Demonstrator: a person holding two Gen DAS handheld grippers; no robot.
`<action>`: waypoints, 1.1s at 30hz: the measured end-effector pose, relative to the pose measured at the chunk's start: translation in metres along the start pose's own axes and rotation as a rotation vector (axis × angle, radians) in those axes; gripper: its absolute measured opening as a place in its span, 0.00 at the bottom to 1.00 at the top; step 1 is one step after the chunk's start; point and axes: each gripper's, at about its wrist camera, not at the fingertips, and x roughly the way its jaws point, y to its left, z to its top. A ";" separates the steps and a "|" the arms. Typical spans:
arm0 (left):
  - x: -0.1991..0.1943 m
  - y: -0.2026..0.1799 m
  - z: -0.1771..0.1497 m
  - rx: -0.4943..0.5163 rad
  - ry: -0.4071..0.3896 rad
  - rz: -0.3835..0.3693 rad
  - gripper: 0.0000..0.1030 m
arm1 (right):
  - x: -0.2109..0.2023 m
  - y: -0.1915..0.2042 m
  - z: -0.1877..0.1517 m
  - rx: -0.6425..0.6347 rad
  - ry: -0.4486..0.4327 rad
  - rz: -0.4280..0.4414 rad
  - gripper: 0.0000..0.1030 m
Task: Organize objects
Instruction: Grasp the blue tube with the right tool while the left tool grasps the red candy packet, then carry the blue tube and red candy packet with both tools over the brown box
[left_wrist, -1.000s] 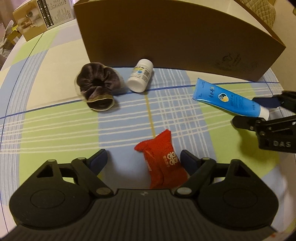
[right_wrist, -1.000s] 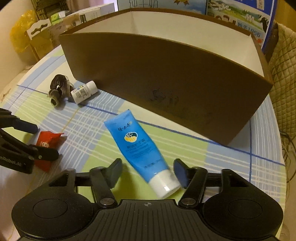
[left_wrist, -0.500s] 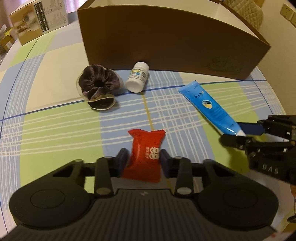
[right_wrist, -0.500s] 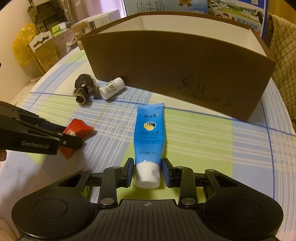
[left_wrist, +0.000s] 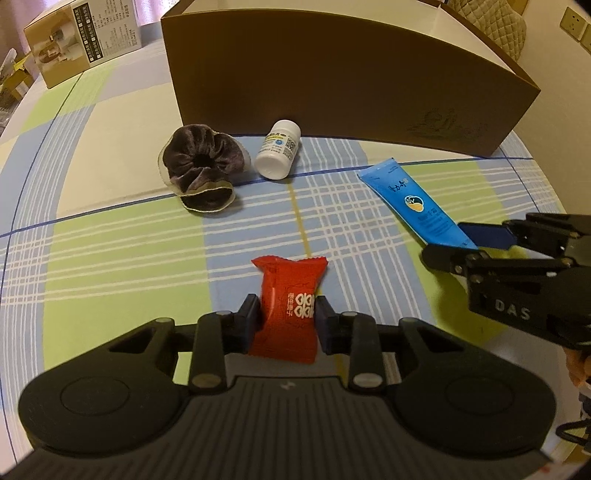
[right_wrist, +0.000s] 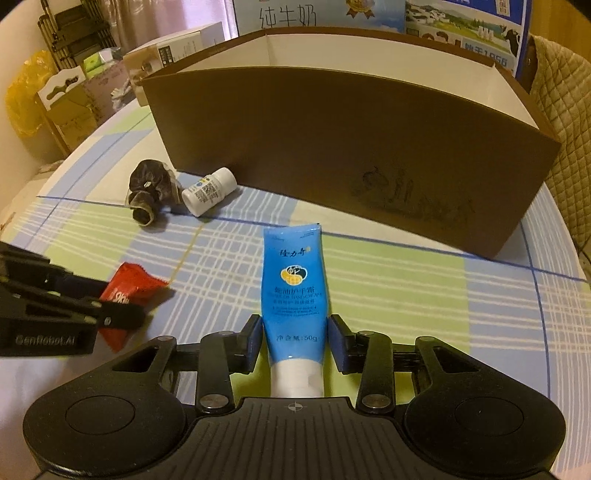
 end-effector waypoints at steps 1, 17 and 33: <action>0.000 0.000 0.000 -0.001 -0.001 0.002 0.27 | 0.001 0.001 0.001 -0.004 0.002 -0.007 0.35; -0.012 0.005 -0.017 0.023 0.005 -0.005 0.27 | -0.013 0.021 -0.019 -0.035 0.017 -0.012 0.33; -0.033 0.011 -0.035 0.027 0.005 -0.041 0.23 | -0.049 0.036 -0.045 0.011 0.023 0.045 0.32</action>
